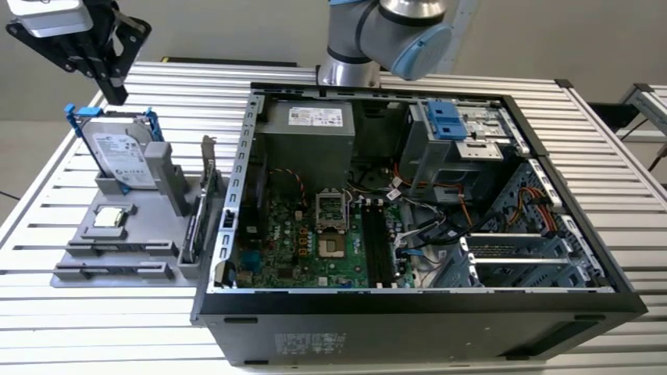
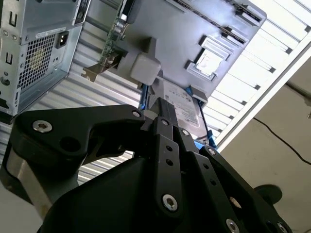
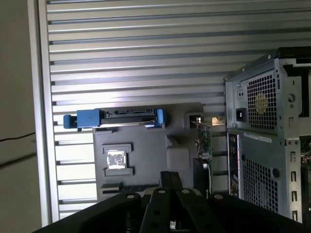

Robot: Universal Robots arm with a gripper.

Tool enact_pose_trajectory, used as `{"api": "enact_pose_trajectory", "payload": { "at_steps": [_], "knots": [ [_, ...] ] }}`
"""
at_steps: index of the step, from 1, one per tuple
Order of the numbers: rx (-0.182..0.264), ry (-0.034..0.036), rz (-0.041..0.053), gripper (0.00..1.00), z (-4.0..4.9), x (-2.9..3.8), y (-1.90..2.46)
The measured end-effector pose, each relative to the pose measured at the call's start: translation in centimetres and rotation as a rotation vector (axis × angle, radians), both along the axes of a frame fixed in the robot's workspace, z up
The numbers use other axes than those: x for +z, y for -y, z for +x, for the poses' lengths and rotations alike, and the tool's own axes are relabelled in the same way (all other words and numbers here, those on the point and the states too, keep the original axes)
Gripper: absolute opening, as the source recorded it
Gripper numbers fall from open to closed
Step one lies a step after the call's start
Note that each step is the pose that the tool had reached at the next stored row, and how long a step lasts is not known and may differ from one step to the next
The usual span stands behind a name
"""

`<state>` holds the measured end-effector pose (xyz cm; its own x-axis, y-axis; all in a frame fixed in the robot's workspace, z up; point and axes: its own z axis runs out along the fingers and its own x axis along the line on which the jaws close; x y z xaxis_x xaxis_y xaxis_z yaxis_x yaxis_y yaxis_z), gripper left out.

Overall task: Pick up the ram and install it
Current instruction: 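Reach for the ram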

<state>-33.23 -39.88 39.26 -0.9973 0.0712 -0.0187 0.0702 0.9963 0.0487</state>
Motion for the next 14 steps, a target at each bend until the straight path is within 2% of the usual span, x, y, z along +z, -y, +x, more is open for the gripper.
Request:
{"api": "enact_pose_trajectory", "payload": {
  "at_steps": [14],
  "knots": [
    [0.000,0.0000,0.0000,0.00,-1.21,0.00,0.00]
  ]
}}
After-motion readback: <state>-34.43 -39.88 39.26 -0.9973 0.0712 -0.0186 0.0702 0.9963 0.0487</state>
